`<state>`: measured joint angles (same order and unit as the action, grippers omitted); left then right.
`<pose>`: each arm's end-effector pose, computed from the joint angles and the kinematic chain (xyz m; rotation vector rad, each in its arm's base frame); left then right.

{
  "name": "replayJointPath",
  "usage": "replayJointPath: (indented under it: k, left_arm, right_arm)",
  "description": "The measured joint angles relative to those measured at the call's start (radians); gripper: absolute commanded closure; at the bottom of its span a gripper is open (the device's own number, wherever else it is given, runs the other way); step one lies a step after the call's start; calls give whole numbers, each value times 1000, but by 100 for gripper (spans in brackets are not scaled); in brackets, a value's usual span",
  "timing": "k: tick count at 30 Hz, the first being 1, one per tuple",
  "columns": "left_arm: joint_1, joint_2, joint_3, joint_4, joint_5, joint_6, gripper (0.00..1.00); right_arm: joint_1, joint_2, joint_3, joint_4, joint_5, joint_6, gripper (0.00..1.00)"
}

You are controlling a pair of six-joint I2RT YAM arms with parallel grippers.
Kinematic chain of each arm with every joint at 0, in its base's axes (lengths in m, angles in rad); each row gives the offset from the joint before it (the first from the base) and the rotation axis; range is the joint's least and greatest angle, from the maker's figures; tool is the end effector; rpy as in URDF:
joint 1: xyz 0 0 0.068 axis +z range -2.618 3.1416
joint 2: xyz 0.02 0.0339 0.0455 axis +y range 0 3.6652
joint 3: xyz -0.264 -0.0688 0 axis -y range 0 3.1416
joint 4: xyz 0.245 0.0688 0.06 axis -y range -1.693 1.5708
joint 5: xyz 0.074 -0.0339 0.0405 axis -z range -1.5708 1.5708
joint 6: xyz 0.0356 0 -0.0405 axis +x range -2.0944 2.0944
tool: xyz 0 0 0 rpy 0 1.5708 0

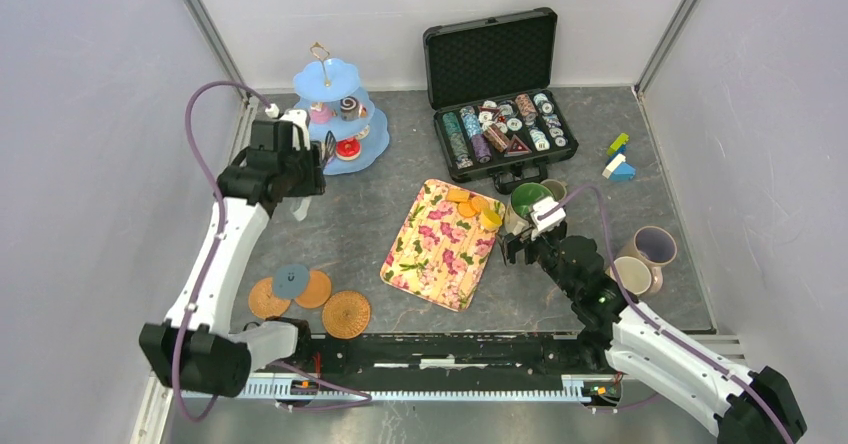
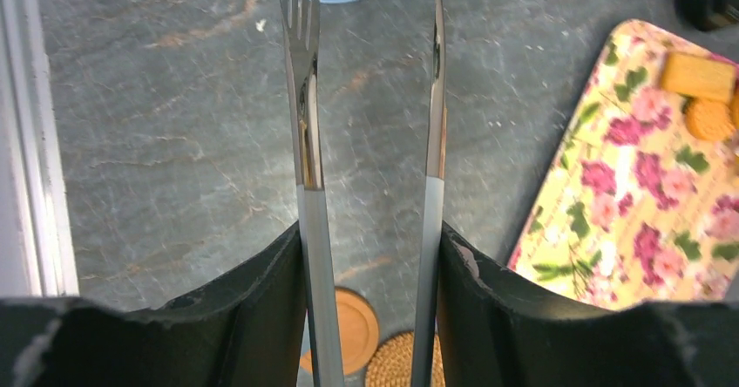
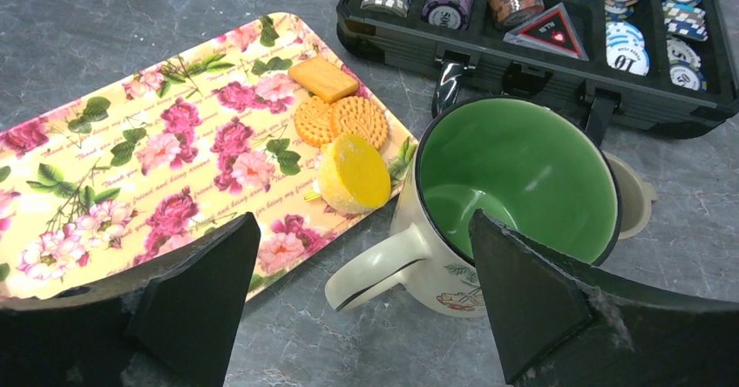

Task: Serve the afternoon tea
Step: Place the desert on the desert table, then move the tray with dessert.

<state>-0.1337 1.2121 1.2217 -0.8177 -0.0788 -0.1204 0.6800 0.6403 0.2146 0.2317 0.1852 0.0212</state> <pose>0.2455 -0.0302 0.3439 -0.0218 2.3757 -0.0278 0.1310 0.0975 0.2037 -0.4444 1.7177 0.3456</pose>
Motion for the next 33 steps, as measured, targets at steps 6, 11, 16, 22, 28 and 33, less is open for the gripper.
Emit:
replayJointPath:
  k: [6,11,16,22,28,33]
  left_arm:
    - [-5,-150,-45,-15,188,-3,45]
    - [-125,-209,-117,25,298,-46,45]
    - [-385,-169,-198,123,300,-212,45]
    - [-589,-38,-297,360,303,-497,46]
    - [-683,87,-350,527,288,-744,46]
    - [-748,167,-350,634,280,-878,46]
  right_arm:
    - [0,35,0,-5,-4,0,2]
    - [0,22,0,-6,0,0,2]
    - [0,2,0,-1,0,0,2]
    - [0,3,0,-7,3,0,2]
    - [0,-32,0,-9,19,0,2]
    - [0,-43,0,-9,23,0,2]
